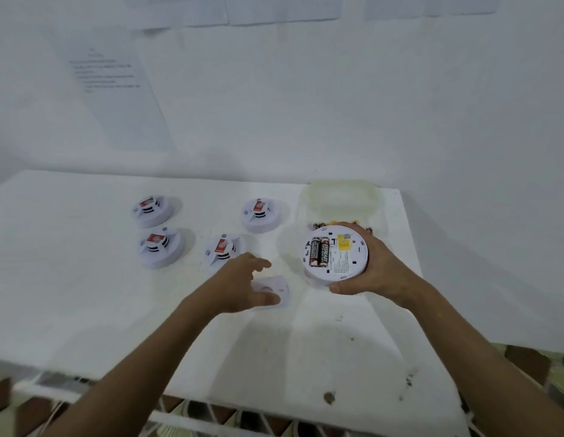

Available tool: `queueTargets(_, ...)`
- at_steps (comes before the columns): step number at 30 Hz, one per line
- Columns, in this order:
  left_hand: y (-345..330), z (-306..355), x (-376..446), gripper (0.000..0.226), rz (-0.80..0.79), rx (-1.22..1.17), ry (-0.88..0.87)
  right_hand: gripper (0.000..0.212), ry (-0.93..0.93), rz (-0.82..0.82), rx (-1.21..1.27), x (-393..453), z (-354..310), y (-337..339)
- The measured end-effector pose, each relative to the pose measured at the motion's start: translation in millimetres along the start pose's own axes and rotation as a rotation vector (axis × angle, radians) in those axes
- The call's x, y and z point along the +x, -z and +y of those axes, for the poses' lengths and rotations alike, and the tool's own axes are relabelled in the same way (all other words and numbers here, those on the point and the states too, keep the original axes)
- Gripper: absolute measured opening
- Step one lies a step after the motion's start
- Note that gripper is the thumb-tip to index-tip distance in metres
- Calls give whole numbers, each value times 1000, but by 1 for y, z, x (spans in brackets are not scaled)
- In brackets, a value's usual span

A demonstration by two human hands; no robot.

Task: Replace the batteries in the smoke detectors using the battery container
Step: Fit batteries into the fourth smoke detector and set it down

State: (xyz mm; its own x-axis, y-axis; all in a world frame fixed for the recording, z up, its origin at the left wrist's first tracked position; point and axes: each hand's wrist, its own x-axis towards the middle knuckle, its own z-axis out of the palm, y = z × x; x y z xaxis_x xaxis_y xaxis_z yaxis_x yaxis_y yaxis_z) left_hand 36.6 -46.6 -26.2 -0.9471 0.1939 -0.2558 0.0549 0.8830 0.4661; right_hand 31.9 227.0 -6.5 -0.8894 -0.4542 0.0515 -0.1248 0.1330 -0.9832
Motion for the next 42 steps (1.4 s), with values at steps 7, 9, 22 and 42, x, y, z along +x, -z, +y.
queueTargets(7, -16, -25, 5, 73, -21, 138, -31, 88, -25, -5, 10, 0, 4, -4)
queueTargets(9, -17, -26, 4, 53, -2, 155, -51, 89, -32, -2, -7, -1, 3, -4)
queueTargets(22, 54, 18, -21, 64, 542, -68, -325, 89, -13, -1, -33, 9, -6, -20)
queueTargets(42, 88, 16, 1, 67, 132, -47, -425, 93, 28, 26, -155, 54, -19, -68)
